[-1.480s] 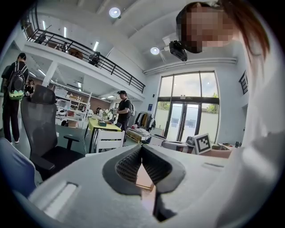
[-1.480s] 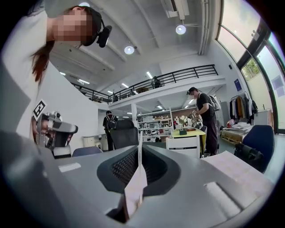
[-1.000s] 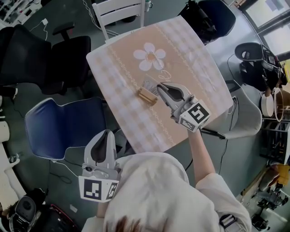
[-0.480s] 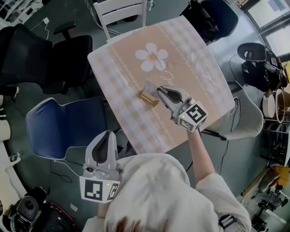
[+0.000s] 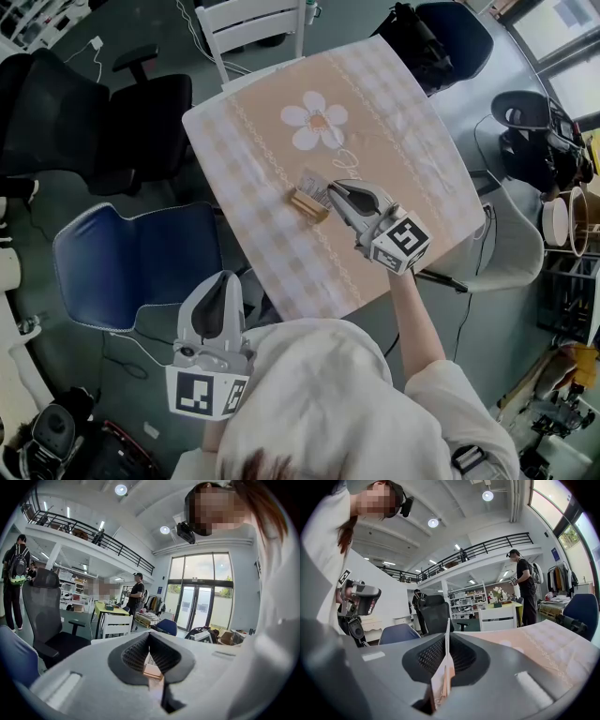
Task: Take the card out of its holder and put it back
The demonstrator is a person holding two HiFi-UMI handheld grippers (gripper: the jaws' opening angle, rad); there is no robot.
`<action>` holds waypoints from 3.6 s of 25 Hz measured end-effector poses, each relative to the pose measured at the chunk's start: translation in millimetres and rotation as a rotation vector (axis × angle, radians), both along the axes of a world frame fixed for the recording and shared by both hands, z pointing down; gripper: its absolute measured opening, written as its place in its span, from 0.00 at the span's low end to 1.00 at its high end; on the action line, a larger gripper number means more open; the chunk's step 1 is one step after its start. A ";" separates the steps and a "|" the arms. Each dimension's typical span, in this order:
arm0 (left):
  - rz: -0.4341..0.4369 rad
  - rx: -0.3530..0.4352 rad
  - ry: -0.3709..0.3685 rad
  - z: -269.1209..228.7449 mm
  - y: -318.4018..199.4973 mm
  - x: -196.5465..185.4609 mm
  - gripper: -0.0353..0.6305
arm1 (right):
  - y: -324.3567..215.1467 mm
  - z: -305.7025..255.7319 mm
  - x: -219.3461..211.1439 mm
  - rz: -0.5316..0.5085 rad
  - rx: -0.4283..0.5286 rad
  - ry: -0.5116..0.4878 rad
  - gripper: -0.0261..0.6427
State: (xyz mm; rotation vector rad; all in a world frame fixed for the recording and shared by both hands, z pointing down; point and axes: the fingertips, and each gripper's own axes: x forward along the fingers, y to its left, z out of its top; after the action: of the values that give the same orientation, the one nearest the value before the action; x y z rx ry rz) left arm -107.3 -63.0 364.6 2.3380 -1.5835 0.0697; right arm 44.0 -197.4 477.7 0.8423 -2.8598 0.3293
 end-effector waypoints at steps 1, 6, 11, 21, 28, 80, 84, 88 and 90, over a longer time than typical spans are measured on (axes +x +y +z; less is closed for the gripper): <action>0.000 0.000 0.000 0.3 0.1 0.1 0.05 | 0.5 0.6 0.4 0.000 -0.001 -0.002 0.07; 0.005 0.001 0.003 0.1 0.2 1.4 0.05 | 2.2 4.2 2.7 0.002 -0.006 -0.013 0.07; 0.006 0.003 0.002 -0.9 1.1 0.9 0.05 | 1.3 2.6 0.8 -0.008 -0.003 -0.009 0.07; 0.010 0.004 0.010 -1.2 -0.4 2.8 0.05 | -1.1 3.9 -2.7 -0.025 -0.009 0.000 0.07; 0.007 0.002 0.011 0.0 0.6 2.0 0.05 | 1.6 9.1 -2.2 -0.018 -0.019 -0.003 0.07; 0.007 0.013 0.016 -3.3 -3.2 4.3 0.05 | 11.0 62.5 -5.9 -0.057 -0.057 0.069 0.07; 0.008 0.014 0.016 -4.2 -3.4 3.9 0.05 | 11.1 61.6 -6.2 -0.059 -0.056 0.069 0.07; 0.007 0.014 0.017 -3.5 -3.5 3.7 0.05 | 10.8 62.4 -6.2 -0.055 -0.059 0.066 0.07; 0.008 0.012 0.016 -3.2 -3.4 4.2 0.05 | 10.7 62.6 -5.7 -0.054 -0.060 0.065 0.07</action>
State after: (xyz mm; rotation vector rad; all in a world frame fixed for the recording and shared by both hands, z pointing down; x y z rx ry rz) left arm -103.1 -66.3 361.4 2.3483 -1.5707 0.0430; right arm 38.3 -186.7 540.3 0.7497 -2.7924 0.3723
